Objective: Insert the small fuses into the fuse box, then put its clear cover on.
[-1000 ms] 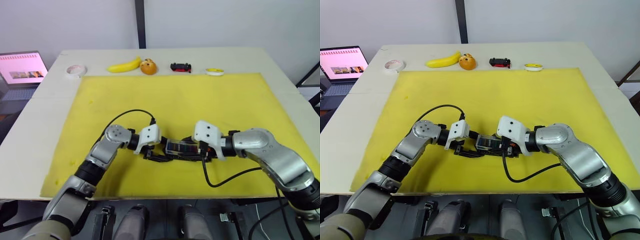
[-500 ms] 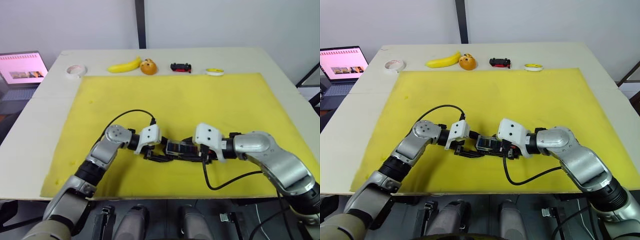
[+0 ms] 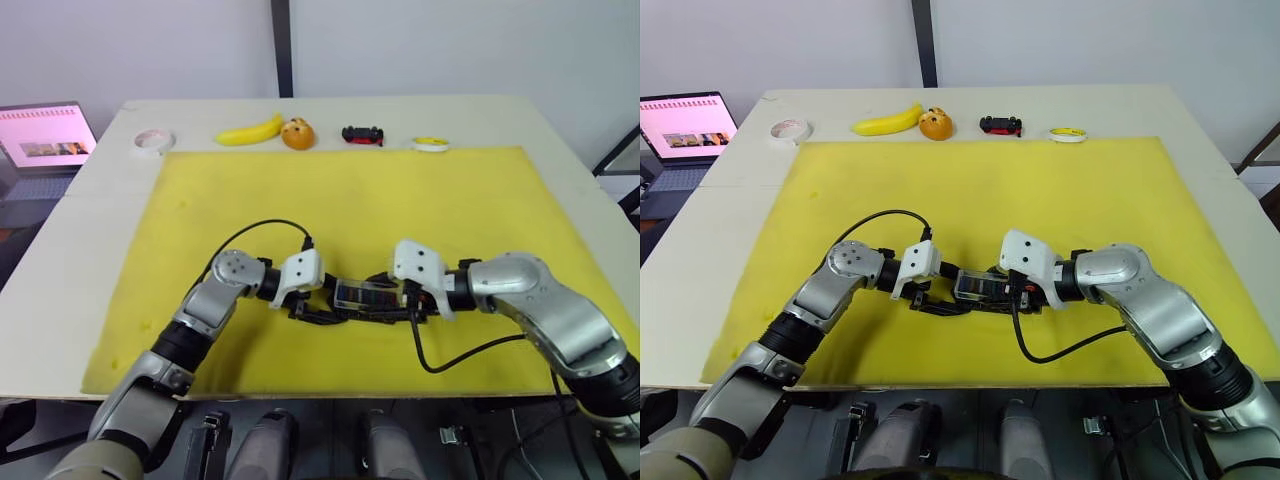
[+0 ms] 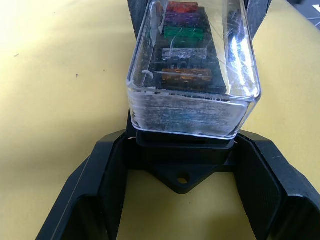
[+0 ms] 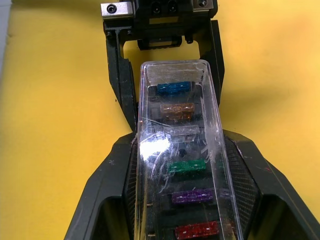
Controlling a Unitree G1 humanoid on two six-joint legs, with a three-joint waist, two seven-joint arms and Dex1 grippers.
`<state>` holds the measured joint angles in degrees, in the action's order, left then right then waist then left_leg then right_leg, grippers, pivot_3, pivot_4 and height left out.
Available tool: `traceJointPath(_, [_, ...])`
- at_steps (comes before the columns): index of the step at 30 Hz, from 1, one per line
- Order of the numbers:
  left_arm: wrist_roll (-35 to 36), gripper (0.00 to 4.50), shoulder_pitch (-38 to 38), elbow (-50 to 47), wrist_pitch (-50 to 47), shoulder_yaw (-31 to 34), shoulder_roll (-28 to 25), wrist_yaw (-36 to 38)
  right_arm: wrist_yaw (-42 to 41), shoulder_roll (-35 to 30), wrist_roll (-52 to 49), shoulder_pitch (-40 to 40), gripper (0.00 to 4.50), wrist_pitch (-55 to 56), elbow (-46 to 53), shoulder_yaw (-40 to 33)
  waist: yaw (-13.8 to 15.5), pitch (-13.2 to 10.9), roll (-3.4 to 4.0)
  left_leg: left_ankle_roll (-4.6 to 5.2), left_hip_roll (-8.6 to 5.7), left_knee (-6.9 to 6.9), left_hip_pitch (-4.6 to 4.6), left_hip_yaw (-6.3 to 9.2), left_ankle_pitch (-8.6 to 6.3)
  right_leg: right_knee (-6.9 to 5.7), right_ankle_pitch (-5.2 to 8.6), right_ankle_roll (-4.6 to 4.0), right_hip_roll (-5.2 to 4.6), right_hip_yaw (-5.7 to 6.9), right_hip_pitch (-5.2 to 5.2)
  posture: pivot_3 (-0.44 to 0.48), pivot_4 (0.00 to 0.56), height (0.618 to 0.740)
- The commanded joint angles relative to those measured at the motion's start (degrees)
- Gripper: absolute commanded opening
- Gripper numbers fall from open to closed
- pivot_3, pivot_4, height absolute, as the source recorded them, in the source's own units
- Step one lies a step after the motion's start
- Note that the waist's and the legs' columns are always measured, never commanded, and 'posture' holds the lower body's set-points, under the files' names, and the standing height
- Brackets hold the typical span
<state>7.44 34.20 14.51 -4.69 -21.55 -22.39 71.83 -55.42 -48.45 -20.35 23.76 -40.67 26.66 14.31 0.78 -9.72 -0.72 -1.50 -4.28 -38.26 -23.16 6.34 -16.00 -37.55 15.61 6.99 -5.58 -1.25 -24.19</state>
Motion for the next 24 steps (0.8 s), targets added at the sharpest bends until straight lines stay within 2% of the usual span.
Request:
traceJointPath(1, [-0.56, 2.53, 0.20, -1.18, -0.13, 0.46, 0.05, -1.06, 0.48, -0.61, 0.70, -0.81, 1.72, -0.99, 0.71, -0.45, -0.02, 0.00, 0.00, 0.00, 0.00, 0.00, 0.00, 0.00, 0.00, 0.00, 0.00, 0.00, 0.00, 0.00, 0.00, 0.000, 0.150, 0.740])
traceJointPath(7, [-0.70, 2.53, 0.52, -0.86, -0.01, 0.34, 0.48, -1.16, 1.20, -0.06, -0.23, 0.38, 1.72, -2.11, 0.94, -0.99, -0.01, 0.00, 0.00, 0.01, 0.00, 0.00, 0.00, 0.00, -0.01, 0.00, 0.00, 0.00, 0.00, 0.00, 0.00, 0.000, 0.150, 0.740])
traceJointPath(8, [-0.70, 2.53, 0.53, -0.90, -0.05, 0.34, 0.52, -1.16, 1.27, -0.04, -0.26, 0.53, 2.22, -2.15, 0.91, -1.10, -0.01, 0.00, 0.00, 0.01, 0.00, 0.00, 0.00, 0.00, -0.01, 0.00, 0.00, 0.00, 0.00, 0.00, 0.00, 0.000, 0.150, 0.740])
traceJointPath(10, [-0.63, 2.53, 0.47, -1.07, -0.16, 0.34, 0.56, -1.11, 1.54, 0.04, -0.28, 1.04, 2.90, -2.29, 0.75, -1.48, -0.01, 0.00, 0.00, 0.01, 0.00, 0.00, 0.00, 0.00, -0.01, 0.00, 0.00, 0.00, 0.00, 0.00, 0.00, 0.000, 0.150, 0.740])
traceJointPath(24, [-0.28, 2.53, 0.39, -1.47, -0.70, 0.48, 0.49, -0.54, 1.43, 0.08, -1.68, 2.50, 2.90, -3.95, 1.92, -2.76, -0.09, 0.00, 0.00, 0.00, 0.00, 0.00, 0.00, 0.00, 0.00, 0.00, 0.00, 0.00, 0.00, 0.00, -0.02, 0.000, 0.150, 0.740])
